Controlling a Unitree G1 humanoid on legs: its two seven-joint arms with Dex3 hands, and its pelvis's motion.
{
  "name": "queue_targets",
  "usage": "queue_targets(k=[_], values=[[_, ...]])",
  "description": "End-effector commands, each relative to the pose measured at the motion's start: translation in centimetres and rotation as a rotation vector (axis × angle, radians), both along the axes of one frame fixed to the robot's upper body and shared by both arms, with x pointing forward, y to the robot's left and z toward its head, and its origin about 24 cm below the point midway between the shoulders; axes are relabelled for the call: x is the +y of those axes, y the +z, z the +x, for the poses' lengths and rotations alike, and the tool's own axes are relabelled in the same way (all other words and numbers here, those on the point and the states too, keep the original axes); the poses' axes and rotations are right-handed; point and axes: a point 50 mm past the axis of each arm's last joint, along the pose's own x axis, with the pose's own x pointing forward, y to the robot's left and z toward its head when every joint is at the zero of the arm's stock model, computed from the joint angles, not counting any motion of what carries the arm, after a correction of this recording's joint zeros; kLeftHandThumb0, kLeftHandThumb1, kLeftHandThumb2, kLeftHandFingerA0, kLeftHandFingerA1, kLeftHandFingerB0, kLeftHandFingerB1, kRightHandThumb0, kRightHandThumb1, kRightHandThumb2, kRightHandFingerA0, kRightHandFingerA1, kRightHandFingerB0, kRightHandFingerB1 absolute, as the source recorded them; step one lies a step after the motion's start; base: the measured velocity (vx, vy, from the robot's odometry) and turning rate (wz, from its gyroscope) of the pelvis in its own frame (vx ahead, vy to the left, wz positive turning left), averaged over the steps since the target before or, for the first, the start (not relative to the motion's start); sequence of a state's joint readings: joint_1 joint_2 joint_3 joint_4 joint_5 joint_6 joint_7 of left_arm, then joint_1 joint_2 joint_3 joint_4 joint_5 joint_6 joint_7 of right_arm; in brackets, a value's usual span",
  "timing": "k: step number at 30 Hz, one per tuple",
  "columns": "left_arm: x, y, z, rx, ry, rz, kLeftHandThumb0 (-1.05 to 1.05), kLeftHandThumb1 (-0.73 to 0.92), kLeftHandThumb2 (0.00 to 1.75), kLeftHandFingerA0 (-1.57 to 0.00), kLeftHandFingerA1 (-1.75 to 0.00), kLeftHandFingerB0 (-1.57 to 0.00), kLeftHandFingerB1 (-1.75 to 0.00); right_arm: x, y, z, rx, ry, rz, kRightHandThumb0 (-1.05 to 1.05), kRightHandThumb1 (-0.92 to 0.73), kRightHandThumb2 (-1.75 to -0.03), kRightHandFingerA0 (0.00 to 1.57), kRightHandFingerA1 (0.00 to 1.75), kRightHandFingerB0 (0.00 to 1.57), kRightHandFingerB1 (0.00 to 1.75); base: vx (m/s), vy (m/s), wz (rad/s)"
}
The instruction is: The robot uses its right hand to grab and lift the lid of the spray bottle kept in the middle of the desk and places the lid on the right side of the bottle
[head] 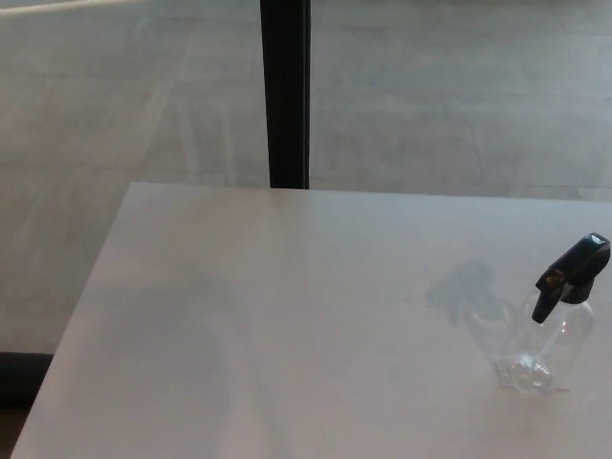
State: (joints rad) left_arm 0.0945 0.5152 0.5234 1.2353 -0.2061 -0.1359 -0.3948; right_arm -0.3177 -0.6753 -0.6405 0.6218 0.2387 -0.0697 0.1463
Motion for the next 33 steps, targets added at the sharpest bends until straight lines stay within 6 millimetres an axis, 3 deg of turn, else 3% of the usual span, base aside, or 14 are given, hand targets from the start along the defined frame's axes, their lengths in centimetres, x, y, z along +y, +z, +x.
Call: queue_targets(k=[1, 6, 7, 10, 16, 17, 18, 23, 24, 28, 33], values=[[0.4, 0.5, -0.5, -0.028, -0.005, 0.020, -0.79, 0.86, 0.66, -0.56, -0.52, -0.41, -0.39, 9.3, 9.3, 5.0, -0.123, 0.463, -0.385, -0.76, -0.53, -0.88, 0.27, 0.48, 0.15, 0.41, 0.00, 0.000, 0.00], [0.4, 0.3, -0.8, -0.022, 0.018, 0.009, -0.78, 0.84, 0.65, -0.57, -0.51, -0.42, -0.40, 12.5, 8.7, 6.2, -0.010, 0.603, -0.496, -0.74, -0.52, -0.87, 0.28, 0.47, 0.19, 0.42, 0.00, 0.000, 0.00], [0.4, 0.4, -0.7, -0.023, 0.006, 0.015, -0.78, 0.85, 0.65, -0.57, -0.54, -0.42, -0.40, 13.8, 8.1, 6.8, 0.062, 0.680, -0.543, -0.74, -0.63, -0.60, 0.31, 0.34, 0.25, 0.29, 0.00, 0.000, 0.00], [0.3, 0.3, -0.7, -0.012, -0.001, 0.028, -0.78, 0.86, 0.65, -0.59, -0.52, -0.43, -0.40, 15.2, 6.9, 7.3, 0.168, 0.758, -0.689, -0.68, -0.65, -0.60, 0.30, 0.37, 0.24, 0.30, 0.00, 0.000, 0.00], [0.3, 0.3, -0.7, -0.021, 0.005, 0.017, -0.78, 0.86, 0.66, -0.56, -0.53, -0.41, -0.40, 16.4, 5.6, 7.8, 0.323, 0.826, -0.792, -0.72, -0.66, -0.60, 0.32, 0.41, 0.31, 0.31, 0.00, 0.000, 0.00], [0.4, 0.4, -0.7, -0.015, -0.003, 0.026, -0.78, 0.86, 0.65, -0.57, -0.52, -0.42, -0.39, 16.6, 5.5, 7.9, 0.345, 0.842, -0.808, -0.72, -0.52, -0.89, 0.32, 0.53, 0.25, 0.44, 0.00, 0.000, 0.00], [0.4, 0.4, -0.7, -0.014, -0.002, 0.025, -0.78, 0.86, 0.65, -0.57, -0.52, -0.42, -0.39, 16.8, 5.4, 7.9, 0.356, 0.851, -0.819, -0.70, -0.66, -0.61, 0.39, 0.45, 0.35, 0.32, 0.00, 0.000, 0.00], [0.3, 0.3, -0.7, -0.023, 0.002, 0.019, -0.80, 0.85, 0.65, -0.59, -0.53, -0.41, -0.40, 17.5, 5.1, 8.0, 0.459, 0.901, -0.888, -0.70, -0.61, -0.64, 0.38, 0.44, 0.32, 0.34, 0.00, 0.000, 0.00], [0.2, 0.2, -0.7, -0.018, 0.010, 0.016, -0.79, 0.84, 0.65, -0.58, -0.53, -0.42, -0.40, 17.8, 4.7, 8.0, 0.490, 0.936, -0.938, -0.66, -0.68, -0.59, 0.43, 0.42, 0.33, 0.32, 0.00, 0.000, 0.00], [0.2, 0.3, -1.0, -0.029, -0.001, 0.015, -0.80, 0.85, 0.65, -0.56, -0.53, -0.41, -0.41, 18.5, 4.3, 7.9, 0.550, 0.989, -1.029, -0.70, -0.67, -0.59, 0.44, 0.45, 0.34, 0.32, 0.00, 0.000, 0.00], [0.4, 0.3, -0.9, -0.008, 0.013, 0.025, -0.79, 0.86, 0.65, -0.59, -0.53, -0.43, -0.40, 18.9, 4.2, 8.2, 0.561, 1.017, -1.053, -0.68, -0.67, -0.60, 0.46, 0.50, 0.36, 0.35, 0.00, 0.000, 0.00]])
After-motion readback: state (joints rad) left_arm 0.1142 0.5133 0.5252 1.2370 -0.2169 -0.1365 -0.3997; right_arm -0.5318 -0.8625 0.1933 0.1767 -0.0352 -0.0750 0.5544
